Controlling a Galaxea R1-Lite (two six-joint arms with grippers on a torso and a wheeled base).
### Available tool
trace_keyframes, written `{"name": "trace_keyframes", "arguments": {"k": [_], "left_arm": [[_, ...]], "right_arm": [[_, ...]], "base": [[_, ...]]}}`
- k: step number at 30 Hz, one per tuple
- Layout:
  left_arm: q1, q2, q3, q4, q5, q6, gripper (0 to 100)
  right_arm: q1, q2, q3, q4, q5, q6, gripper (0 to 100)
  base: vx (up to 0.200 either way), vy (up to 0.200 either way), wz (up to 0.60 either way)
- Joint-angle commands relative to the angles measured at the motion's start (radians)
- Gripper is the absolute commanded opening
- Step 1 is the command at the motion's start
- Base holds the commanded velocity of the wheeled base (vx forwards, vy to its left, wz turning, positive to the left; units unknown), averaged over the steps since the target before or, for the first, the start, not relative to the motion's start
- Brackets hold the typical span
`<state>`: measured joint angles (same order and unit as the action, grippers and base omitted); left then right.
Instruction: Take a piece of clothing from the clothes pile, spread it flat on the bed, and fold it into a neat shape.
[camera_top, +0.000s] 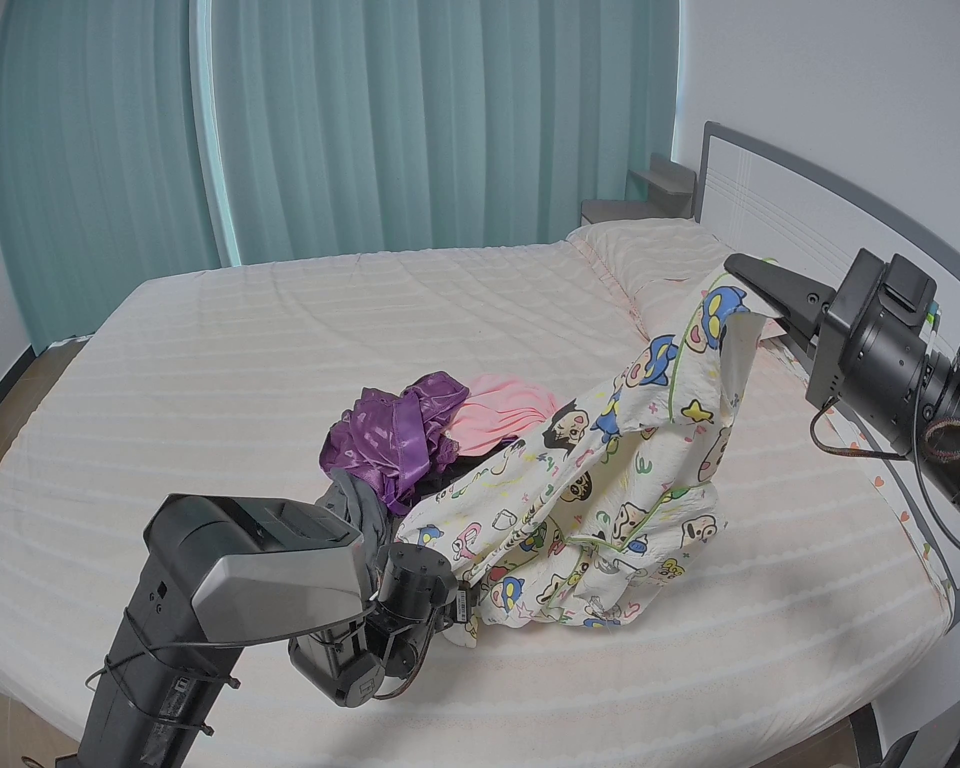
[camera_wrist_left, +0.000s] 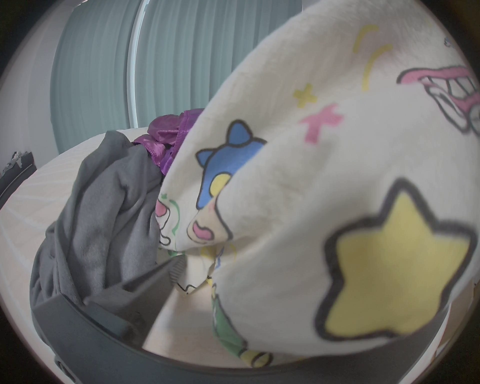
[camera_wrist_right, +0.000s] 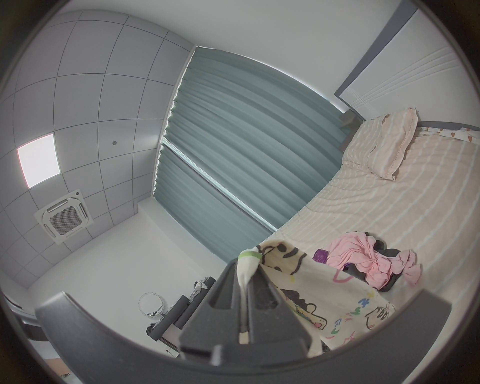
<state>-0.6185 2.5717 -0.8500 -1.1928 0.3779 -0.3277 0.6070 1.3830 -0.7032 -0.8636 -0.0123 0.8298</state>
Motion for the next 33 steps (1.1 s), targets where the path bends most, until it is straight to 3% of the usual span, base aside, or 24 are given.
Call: {"name": "trace_keyframes", "arguments": {"k": [1, 5, 10, 15, 21, 25, 27, 33], "left_arm": [[-0.003, -0.016, 0.026, -0.001, -0.001, -0.021, 0], [-0.001, -0.058, 0.063, -0.001, -0.001, -0.054, 0], [-0.001, -0.217, 0.210, -0.027, -0.019, -0.126, 0], [0.005, -0.393, 0.307, -0.041, -0.060, -0.128, 0], [0.029, -0.576, 0.324, -0.025, -0.063, -0.125, 0], [0.043, -0.662, 0.324, 0.039, -0.068, -0.123, 0], [0.048, -0.722, 0.351, 0.147, -0.111, -0.123, 0], [0.017, -0.696, 0.451, 0.232, -0.169, -0.126, 0]], "right_arm": [[-0.035, 0.008, 0.008, 0.000, 0.008, 0.002, 0], [-0.058, 0.014, 0.019, 0.002, 0.009, 0.002, 0], [-0.131, 0.027, 0.037, 0.006, 0.011, 0.000, 0], [-0.194, 0.044, 0.047, 0.011, 0.018, 0.000, 0], [-0.233, 0.062, 0.042, 0.011, 0.015, 0.000, 0], [-0.251, 0.067, 0.031, 0.011, 0.012, -0.005, 0], [-0.257, 0.065, 0.028, 0.011, 0.011, -0.005, 0], [-0.256, 0.067, 0.039, 0.011, 0.012, -0.001, 0]], "base": [[0.000, 0.000, 0.00], [0.000, 0.000, 0.00], [0.000, 0.000, 0.00], [0.000, 0.000, 0.00], [0.000, 0.000, 0.00], [0.000, 0.000, 0.00], [0.000, 0.000, 0.00], [0.000, 0.000, 0.00]]}}
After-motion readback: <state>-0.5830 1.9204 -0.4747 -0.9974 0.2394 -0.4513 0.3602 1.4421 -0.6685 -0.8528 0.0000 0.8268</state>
